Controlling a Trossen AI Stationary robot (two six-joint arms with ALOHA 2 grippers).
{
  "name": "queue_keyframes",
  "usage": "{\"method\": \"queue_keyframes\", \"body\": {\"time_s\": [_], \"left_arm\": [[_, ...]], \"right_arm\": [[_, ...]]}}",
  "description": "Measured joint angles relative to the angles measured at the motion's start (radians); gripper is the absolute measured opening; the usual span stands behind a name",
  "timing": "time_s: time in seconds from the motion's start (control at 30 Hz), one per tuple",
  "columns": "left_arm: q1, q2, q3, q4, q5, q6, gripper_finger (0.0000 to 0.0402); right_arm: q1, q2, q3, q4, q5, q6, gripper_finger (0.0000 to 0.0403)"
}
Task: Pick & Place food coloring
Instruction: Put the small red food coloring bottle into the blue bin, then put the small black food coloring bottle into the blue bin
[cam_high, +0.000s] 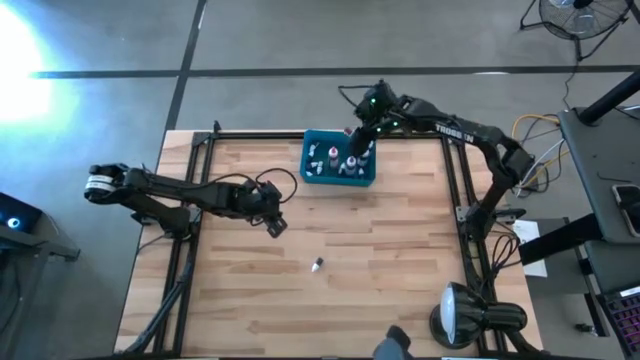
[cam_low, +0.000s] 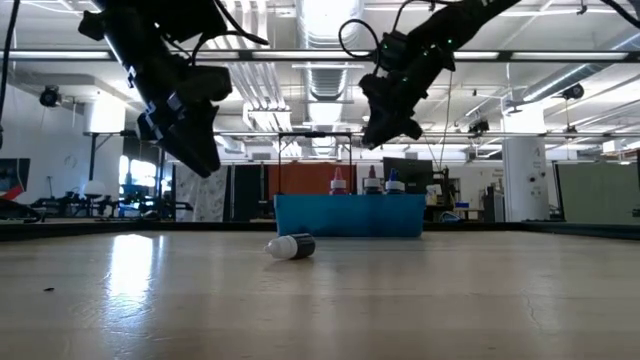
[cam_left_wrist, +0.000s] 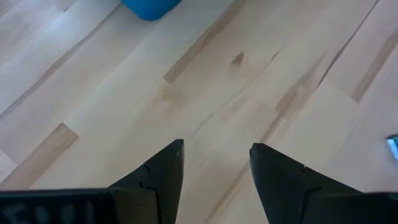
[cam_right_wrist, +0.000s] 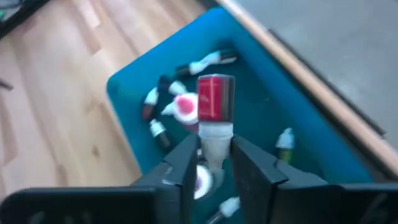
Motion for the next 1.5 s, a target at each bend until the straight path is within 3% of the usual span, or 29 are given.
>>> {"method": "queue_keyframes", "body": {"time_s": [0.13,0.3,0.47,0.67,0.83,1.03,1.17,1.33,1.5], "left_arm": [[0.0,0.0,0.0,0.018,0.0,-0.026,0.0161],[0.0,0.002,0.0,0.084,0.006,-0.038,0.0161],[0.0,0.031,-0.004,0.239,0.095,0.036,0.0161],[0.005,0.159,0.03,0.276,0.191,-0.075,0.016],[-0.008,0.284,0.116,0.217,0.311,-0.204,0.0159],[-0.039,0.382,0.221,0.137,0.418,-0.268,0.0158],[-0.103,0.409,0.264,0.085,0.393,-0.326,0.0158],[-0.175,0.417,0.285,0.059,0.297,-0.412,0.0158],[-0.212,0.418,0.284,0.072,0.281,-0.439,0.0158]], "right_arm": [[0.013,0.003,0.0,-0.027,-0.004,-0.019,0.0128],[0.025,-0.007,0.0,-0.029,0.089,-0.045,0.0186],[0.057,-0.061,0.0,-0.07,0.131,-0.114,0.0218],[0.129,-0.125,0.0,-0.242,0.271,-0.024,0.0223],[0.179,-0.132,-0.006,-0.394,0.273,0.136,0.0224],[0.218,-0.134,-0.03,-0.44,0.273,0.231,0.0224],[0.251,-0.138,-0.056,-0.448,0.282,0.285,0.0224],[0.31,-0.143,-0.063,-0.517,0.405,0.355,0.0224],[0.371,-0.174,-0.064,-0.618,0.452,0.489,0.0224]]}}
